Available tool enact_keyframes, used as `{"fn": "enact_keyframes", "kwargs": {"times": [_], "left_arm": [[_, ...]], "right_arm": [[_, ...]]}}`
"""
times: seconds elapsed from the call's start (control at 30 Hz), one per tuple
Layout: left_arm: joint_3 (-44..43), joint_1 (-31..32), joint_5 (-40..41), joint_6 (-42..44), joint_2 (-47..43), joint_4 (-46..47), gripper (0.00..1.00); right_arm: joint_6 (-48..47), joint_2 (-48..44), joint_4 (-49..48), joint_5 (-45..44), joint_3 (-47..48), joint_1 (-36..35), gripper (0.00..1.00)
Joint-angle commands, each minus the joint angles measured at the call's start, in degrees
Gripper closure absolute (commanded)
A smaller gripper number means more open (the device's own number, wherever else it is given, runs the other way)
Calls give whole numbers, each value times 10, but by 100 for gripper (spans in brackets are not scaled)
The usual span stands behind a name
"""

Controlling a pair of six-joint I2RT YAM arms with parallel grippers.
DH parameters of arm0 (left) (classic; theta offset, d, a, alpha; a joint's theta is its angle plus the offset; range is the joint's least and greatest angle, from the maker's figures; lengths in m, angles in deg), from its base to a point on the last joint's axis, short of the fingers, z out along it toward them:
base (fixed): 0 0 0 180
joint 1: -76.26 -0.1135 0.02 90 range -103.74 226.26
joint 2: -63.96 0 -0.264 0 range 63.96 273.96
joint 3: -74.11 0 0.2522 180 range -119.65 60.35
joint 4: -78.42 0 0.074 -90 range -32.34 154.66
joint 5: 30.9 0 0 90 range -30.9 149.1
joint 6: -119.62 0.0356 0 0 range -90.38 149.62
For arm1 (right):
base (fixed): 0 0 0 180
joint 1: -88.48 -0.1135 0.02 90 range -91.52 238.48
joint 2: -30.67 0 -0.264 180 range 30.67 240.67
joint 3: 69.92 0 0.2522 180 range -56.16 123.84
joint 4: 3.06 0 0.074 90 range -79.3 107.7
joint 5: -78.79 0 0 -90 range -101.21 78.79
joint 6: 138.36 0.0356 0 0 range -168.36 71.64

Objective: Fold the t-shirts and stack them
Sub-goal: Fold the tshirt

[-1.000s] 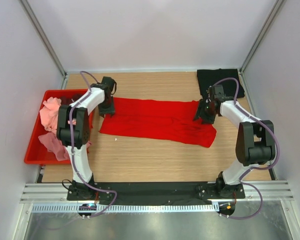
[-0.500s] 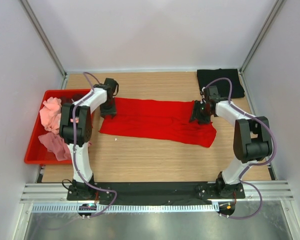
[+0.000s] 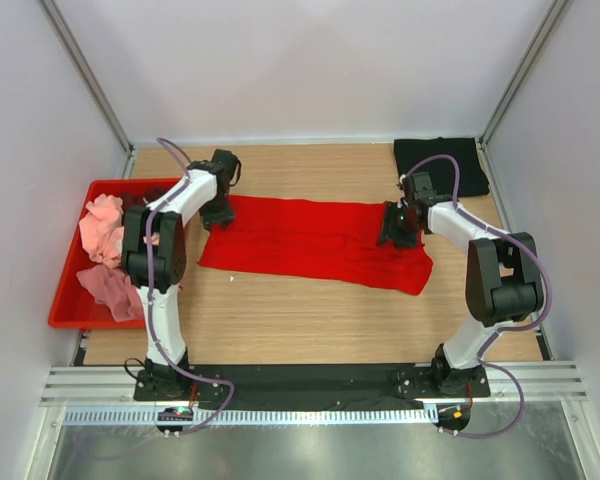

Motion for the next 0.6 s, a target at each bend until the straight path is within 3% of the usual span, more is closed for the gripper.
{"fn": "enact_keyframes", "kwargs": {"times": [0.0,0.33,0.43,0.5,0.57], "left_arm": [[-25,3,22,-50,19,-17,60],[-38,4,32,-80,44,-14,60],[-44,3,28,-83,48,-15,64],[-50,4,28,-83,52,-20,74],[-55,4,40,-82,48,-28,90]], "right_arm": [[-5,-4,-15,-8,12,-12,49],[-15,5,-25,-13,5,-21,49],[-19,6,-24,-19,7,-22,53],[-19,6,-25,-21,10,-21,60],[-20,2,-26,-34,12,-21,74]]}}
